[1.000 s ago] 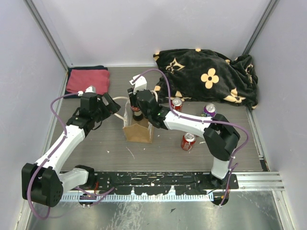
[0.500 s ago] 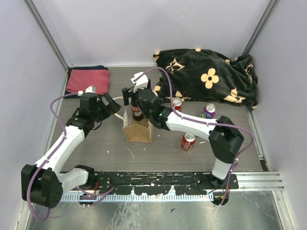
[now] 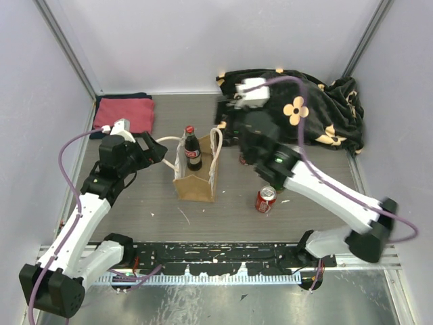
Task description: Place the beverage into the canvas bag
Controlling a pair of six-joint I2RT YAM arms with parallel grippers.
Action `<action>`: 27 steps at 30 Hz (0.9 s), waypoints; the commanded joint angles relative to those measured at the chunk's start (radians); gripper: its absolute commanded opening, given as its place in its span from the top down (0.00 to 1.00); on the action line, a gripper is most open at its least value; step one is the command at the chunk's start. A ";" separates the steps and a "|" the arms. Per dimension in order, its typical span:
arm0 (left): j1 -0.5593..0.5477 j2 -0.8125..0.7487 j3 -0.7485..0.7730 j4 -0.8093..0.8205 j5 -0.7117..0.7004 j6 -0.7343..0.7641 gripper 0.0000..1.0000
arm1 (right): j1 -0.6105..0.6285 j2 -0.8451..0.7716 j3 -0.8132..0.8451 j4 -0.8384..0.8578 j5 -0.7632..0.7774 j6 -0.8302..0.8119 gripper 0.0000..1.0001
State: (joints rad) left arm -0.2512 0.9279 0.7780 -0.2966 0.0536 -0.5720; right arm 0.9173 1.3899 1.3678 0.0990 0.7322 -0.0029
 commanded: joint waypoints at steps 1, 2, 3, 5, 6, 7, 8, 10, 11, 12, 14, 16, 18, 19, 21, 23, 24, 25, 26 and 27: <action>0.003 -0.043 -0.028 -0.016 0.032 0.059 0.02 | -0.055 -0.252 -0.169 -0.127 0.176 0.028 0.09; 0.003 -0.049 -0.032 -0.021 0.034 0.057 0.02 | -0.065 -0.299 -0.216 -0.151 0.186 0.052 0.09; 0.003 -0.054 -0.036 -0.024 0.036 0.057 0.02 | -0.073 -0.346 -0.259 -0.179 0.195 0.072 0.09; 0.003 -0.059 -0.040 -0.027 0.040 0.055 0.02 | -0.088 -0.419 -0.345 -0.233 0.204 0.129 0.09; 0.003 -0.062 -0.041 -0.028 0.041 0.055 0.02 | -0.095 -0.456 -0.376 -0.260 0.205 0.153 0.09; 0.004 -0.062 -0.044 -0.029 0.043 0.054 0.02 | -0.102 -0.478 -0.404 -0.280 0.203 0.176 0.09; 0.004 -0.061 -0.045 -0.029 0.044 0.053 0.02 | -0.107 -0.496 -0.430 -0.301 0.201 0.200 0.09; 0.003 -0.058 -0.048 -0.029 0.047 0.051 0.02 | -0.122 -0.524 -0.480 -0.327 0.194 0.246 0.09; 0.004 -0.057 -0.049 -0.029 0.048 0.050 0.02 | -0.133 -0.534 -0.504 -0.335 0.192 0.269 0.09; 0.004 -0.054 -0.050 -0.029 0.048 0.049 0.02 | -0.141 -0.542 -0.528 -0.339 0.187 0.291 0.09; 0.004 -0.050 -0.052 -0.029 0.048 0.047 0.02 | -0.177 -0.554 -0.571 -0.350 0.170 0.333 0.09; 0.003 -0.047 -0.052 -0.029 0.048 0.046 0.02 | -0.224 -0.565 -0.617 -0.350 0.130 0.366 0.09; 0.003 -0.046 -0.053 -0.029 0.047 0.047 0.02 | -0.269 -0.574 -0.653 -0.350 0.090 0.394 0.10; 0.003 -0.046 -0.055 -0.029 0.048 0.049 0.02 | -0.289 -0.579 -0.669 -0.351 0.075 0.406 0.10; 0.003 -0.045 -0.057 -0.029 0.049 0.051 0.02 | -0.314 -0.587 -0.694 -0.348 0.050 0.420 0.10; 0.003 -0.045 -0.058 -0.027 0.051 0.052 0.02 | -0.334 -0.581 -0.715 -0.345 0.020 0.430 0.10; 0.004 -0.043 -0.061 -0.027 0.051 0.052 0.02 | -0.342 -0.576 -0.722 -0.343 0.003 0.437 0.10; 0.004 -0.041 -0.062 -0.025 0.053 0.051 0.02 | -0.347 -0.572 -0.728 -0.337 -0.011 0.444 0.11; 0.004 -0.039 -0.062 -0.023 0.053 0.050 0.02 | -0.350 -0.567 -0.737 -0.328 -0.022 0.447 0.11; 0.004 -0.037 -0.064 -0.022 0.053 0.047 0.02 | -0.353 -0.564 -0.746 -0.317 -0.031 0.453 0.11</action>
State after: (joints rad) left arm -0.2512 0.8841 0.7330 -0.3195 0.0925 -0.5320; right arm 0.5785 0.8249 0.6418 -0.2760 0.7639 0.3962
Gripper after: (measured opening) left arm 0.979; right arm 0.896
